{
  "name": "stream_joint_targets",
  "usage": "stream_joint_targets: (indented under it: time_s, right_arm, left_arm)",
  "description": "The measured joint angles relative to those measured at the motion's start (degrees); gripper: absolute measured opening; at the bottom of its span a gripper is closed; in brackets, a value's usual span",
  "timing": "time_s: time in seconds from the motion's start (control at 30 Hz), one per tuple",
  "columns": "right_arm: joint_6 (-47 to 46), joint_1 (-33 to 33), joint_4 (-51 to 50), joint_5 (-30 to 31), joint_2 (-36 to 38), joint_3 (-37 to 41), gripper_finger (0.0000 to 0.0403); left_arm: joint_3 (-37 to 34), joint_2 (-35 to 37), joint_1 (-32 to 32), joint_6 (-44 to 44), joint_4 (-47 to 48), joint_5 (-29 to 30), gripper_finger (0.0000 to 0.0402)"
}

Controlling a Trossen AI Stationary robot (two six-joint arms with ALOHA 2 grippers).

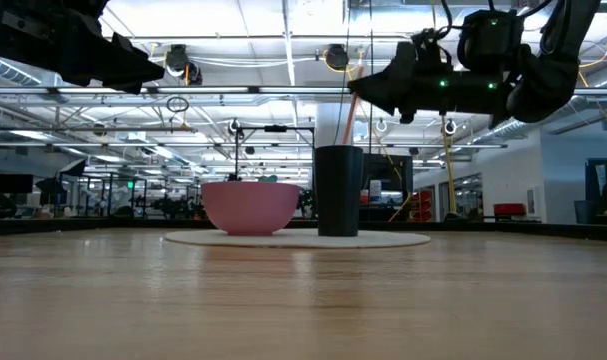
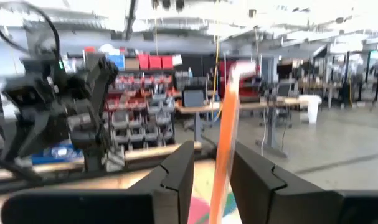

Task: Pick & Place Utensil
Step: Put the orange straw into the black cup, then return to Home Position

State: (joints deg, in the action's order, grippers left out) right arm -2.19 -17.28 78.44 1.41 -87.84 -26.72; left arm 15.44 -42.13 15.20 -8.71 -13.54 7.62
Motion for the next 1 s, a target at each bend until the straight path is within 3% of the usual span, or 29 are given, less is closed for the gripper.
stream_joint_targets:
  time_s: [0.83,1.0]
  right_arm:
    - [1.3,0.1,-4.3,-0.3,15.9,0.0,0.0112]
    - [1.1,0.1,-4.6,-5.5,18.1,0.0,0.0112]
  left_arm:
    - [0.0,0.0,0.0,0.2,0.1,0.0,0.0088]
    - [0.0,0.0,0.0,0.2,0.1,0.0,0.0088]
